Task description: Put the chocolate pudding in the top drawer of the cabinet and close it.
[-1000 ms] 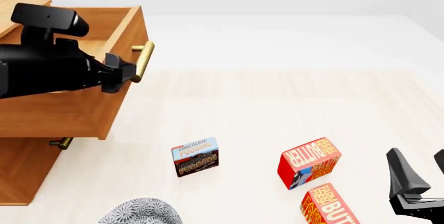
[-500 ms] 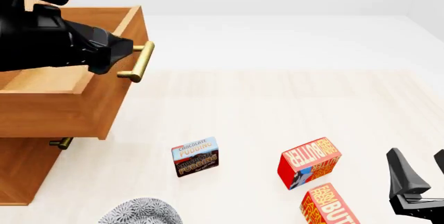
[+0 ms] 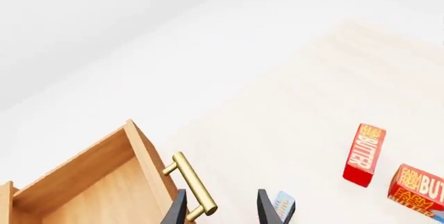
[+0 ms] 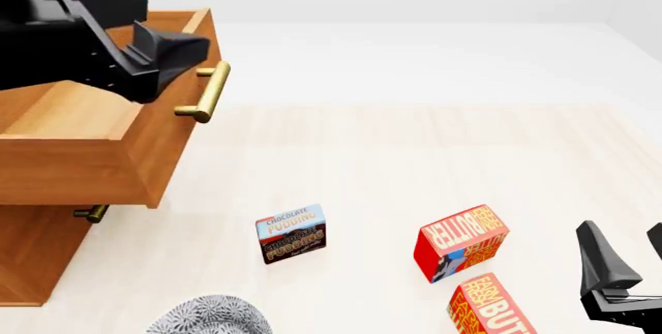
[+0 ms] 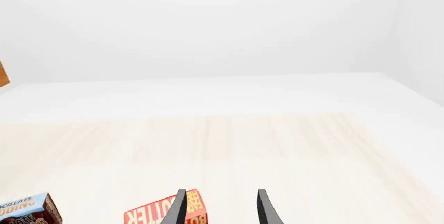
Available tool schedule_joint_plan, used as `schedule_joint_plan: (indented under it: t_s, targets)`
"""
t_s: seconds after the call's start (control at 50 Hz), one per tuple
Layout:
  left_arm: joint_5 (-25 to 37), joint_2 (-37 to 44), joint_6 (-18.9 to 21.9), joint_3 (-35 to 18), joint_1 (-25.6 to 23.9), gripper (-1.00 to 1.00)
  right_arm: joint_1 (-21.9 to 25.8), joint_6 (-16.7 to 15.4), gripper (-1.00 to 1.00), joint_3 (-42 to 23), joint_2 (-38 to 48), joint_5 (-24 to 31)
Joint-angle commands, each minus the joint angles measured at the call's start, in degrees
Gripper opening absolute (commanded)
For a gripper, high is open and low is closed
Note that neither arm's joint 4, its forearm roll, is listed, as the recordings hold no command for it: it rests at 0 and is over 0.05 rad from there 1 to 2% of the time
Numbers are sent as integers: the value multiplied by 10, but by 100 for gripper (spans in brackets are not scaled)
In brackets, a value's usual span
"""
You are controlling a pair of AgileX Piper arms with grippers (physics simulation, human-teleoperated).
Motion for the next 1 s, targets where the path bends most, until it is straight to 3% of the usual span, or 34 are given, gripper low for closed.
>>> schedule_joint_plan:
  t_s: [0.02, 0.12, 0.4, 1.0]
  targets:
    - [-24, 1, 49, 5, -21, 100, 0, 0, 100, 0, 0, 0]
    - [-43, 2, 84, 25, -19, 100, 0, 0, 100, 0, 0, 0]
    - [-118, 36, 129, 79, -48, 100, 0, 0, 100, 0, 0, 0]
    - [-231, 150, 117, 178, -94, 100, 0, 0, 100, 0, 0, 0]
